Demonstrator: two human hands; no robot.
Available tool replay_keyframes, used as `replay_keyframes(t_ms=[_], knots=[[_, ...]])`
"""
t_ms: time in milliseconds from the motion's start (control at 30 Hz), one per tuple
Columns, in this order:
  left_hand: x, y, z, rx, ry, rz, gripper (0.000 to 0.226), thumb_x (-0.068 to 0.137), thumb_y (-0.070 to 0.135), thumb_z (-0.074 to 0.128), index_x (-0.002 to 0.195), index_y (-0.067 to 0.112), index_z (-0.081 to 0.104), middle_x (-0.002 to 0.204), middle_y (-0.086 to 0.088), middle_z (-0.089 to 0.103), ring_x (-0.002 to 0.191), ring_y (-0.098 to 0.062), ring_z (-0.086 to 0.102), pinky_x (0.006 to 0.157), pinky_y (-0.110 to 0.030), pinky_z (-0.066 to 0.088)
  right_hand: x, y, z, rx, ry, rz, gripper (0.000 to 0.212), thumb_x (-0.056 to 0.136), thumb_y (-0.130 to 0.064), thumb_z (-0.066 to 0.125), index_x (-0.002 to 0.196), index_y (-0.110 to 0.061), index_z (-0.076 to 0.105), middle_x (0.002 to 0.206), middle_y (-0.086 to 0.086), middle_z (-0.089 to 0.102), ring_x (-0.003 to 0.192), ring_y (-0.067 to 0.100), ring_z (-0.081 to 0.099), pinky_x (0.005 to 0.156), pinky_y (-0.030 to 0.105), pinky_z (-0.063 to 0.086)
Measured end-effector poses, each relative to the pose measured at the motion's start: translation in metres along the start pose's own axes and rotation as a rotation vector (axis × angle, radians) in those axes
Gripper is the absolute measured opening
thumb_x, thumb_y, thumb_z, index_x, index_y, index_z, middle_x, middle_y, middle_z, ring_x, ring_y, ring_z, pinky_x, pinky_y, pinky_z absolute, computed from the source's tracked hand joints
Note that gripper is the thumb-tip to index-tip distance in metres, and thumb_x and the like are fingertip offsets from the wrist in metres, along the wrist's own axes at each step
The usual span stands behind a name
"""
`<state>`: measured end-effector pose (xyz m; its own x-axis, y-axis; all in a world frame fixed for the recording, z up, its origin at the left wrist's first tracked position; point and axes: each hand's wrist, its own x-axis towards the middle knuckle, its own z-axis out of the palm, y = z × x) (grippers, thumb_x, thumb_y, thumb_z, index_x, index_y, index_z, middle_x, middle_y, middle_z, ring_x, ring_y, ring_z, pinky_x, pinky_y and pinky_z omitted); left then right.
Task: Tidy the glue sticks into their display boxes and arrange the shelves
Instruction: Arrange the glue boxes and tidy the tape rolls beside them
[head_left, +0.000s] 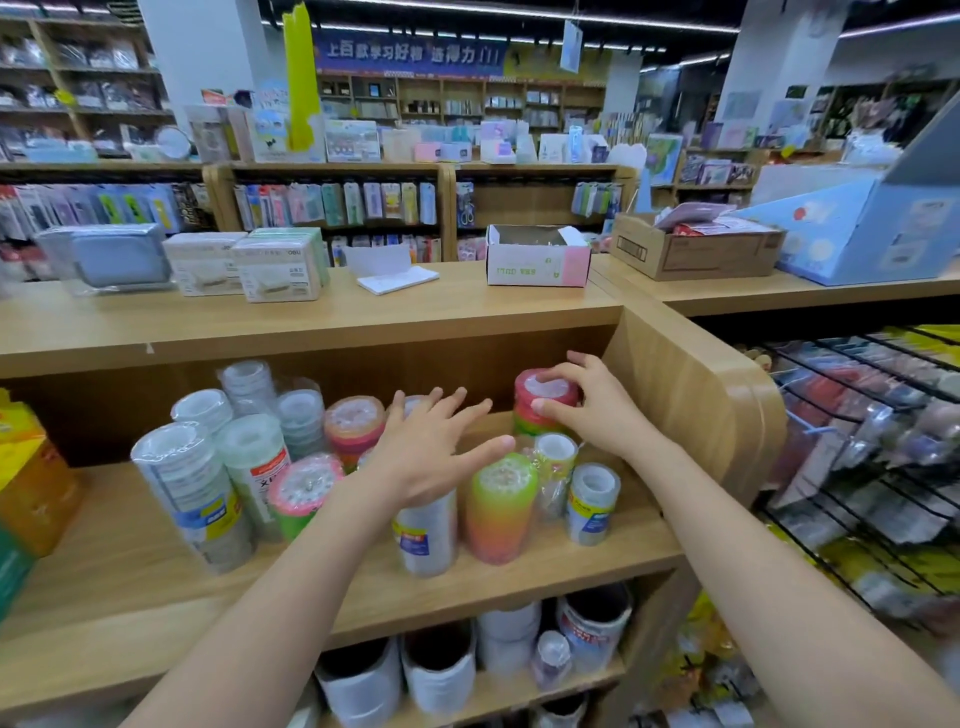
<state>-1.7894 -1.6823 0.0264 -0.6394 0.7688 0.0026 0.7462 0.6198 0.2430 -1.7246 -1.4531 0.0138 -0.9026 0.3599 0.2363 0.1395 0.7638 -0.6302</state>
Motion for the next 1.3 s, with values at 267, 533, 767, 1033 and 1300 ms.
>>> replay_keyframes(t_ms=[267, 533, 767, 1033, 1300], knots=[[0.002, -0.002, 0.001, 0.005, -0.028, 0.031, 0.092, 0.073, 0.084, 0.008, 0.152, 0.04, 0.026, 0.165, -0.001, 0.01, 0.152, -0.022, -0.001, 0.121, -0.052, 0.0, -0.007, 0.0, 0.001, -0.052, 0.141, 0.006, 0.032, 0.082, -0.017, 0.077, 0.114, -0.022, 0.071, 0.118, 0.001, 0.053, 0.105, 0.014, 0.051, 0.06, 0.005, 0.041], [0.005, -0.004, 0.0, -0.01, -0.047, 0.095, 0.089, 0.076, 0.081, 0.009, 0.152, 0.039, 0.028, 0.164, 0.001, 0.013, 0.152, -0.022, 0.001, 0.121, -0.051, -0.006, -0.016, 0.008, 0.012, -0.084, 0.377, 0.076, 0.027, 0.078, -0.014, 0.08, 0.103, -0.021, 0.074, 0.107, 0.0, 0.057, 0.1, 0.017, 0.057, 0.081, 0.022, 0.04], [0.008, -0.008, -0.002, -0.015, -0.056, 0.084, 0.093, 0.072, 0.083, 0.008, 0.151, 0.039, 0.029, 0.165, 0.001, 0.01, 0.152, -0.022, -0.002, 0.121, -0.052, -0.005, -0.015, 0.012, 0.012, 0.021, 0.268, 0.092, 0.037, 0.08, -0.011, 0.078, 0.115, -0.019, 0.069, 0.138, 0.01, 0.046, 0.13, 0.023, 0.044, 0.098, 0.021, 0.031], [0.008, -0.007, 0.004, 0.003, -0.039, 0.028, 0.096, 0.07, 0.085, 0.01, 0.149, 0.038, 0.037, 0.165, 0.001, 0.01, 0.152, -0.022, -0.003, 0.12, -0.051, -0.006, -0.011, 0.018, 0.017, 0.054, 0.329, 0.114, 0.036, 0.08, -0.009, 0.078, 0.113, -0.021, 0.068, 0.133, 0.008, 0.049, 0.127, 0.024, 0.047, 0.104, 0.029, 0.039], [0.01, -0.007, 0.007, -0.005, 0.028, 0.021, 0.091, 0.072, 0.085, 0.016, 0.145, 0.037, 0.045, 0.163, 0.002, 0.019, 0.151, -0.02, 0.004, 0.122, -0.049, -0.002, -0.016, 0.016, 0.012, 0.063, 0.235, 0.09, 0.041, 0.084, -0.008, 0.073, 0.122, -0.018, 0.064, 0.149, 0.011, 0.04, 0.139, 0.024, 0.037, 0.11, 0.027, 0.029]])
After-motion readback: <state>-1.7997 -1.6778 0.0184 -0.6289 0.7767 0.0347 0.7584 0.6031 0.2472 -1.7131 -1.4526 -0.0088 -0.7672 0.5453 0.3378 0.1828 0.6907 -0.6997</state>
